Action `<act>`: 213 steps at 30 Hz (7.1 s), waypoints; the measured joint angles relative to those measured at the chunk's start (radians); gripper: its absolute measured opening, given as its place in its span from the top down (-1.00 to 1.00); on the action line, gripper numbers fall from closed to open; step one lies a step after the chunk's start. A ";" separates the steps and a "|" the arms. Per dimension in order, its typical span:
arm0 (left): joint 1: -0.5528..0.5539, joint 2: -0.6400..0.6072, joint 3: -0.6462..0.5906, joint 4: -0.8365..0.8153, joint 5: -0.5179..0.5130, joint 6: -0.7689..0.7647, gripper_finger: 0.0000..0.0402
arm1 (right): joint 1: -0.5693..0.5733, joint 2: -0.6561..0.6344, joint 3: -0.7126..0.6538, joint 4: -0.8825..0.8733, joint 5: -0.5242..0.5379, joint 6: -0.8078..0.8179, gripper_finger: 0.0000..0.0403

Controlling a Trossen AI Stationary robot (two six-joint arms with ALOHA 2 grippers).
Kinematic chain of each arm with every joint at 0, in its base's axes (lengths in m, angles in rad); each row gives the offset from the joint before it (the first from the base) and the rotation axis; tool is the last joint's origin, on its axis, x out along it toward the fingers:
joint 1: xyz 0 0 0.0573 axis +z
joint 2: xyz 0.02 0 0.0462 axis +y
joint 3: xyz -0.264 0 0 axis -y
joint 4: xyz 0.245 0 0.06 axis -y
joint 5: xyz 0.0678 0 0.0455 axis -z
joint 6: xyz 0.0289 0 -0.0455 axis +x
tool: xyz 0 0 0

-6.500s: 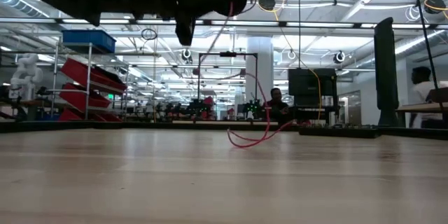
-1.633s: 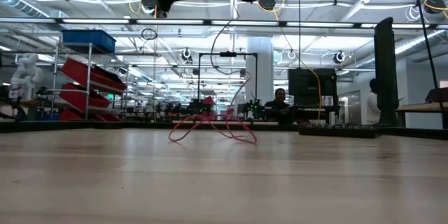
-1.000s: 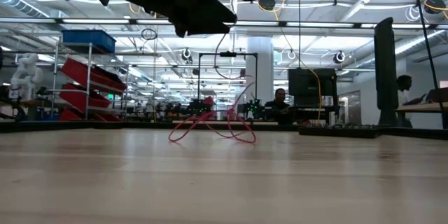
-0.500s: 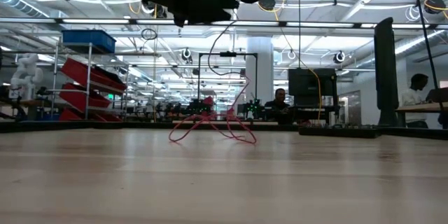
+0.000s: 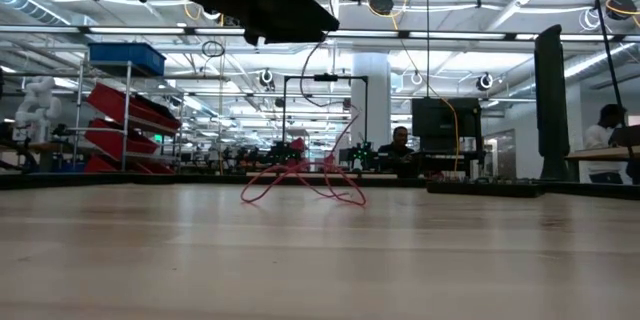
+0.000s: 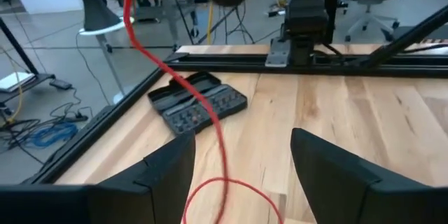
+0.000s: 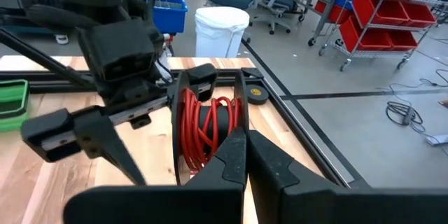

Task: Coil cords
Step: Uncoil the red wire from the spool

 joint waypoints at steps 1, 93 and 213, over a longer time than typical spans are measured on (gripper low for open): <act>0.002 0.005 0.000 0.006 -0.002 0.000 -0.16 | 0.000 0.000 0.000 0.001 0.000 0.000 1.00; -0.041 0.267 0.005 0.468 0.315 -0.158 0.99 | -0.035 0.045 0.000 0.090 0.077 -0.075 1.00; -0.093 -0.273 -0.065 0.092 0.232 -0.082 1.00 | 0.015 0.068 0.000 -0.084 0.447 0.002 1.00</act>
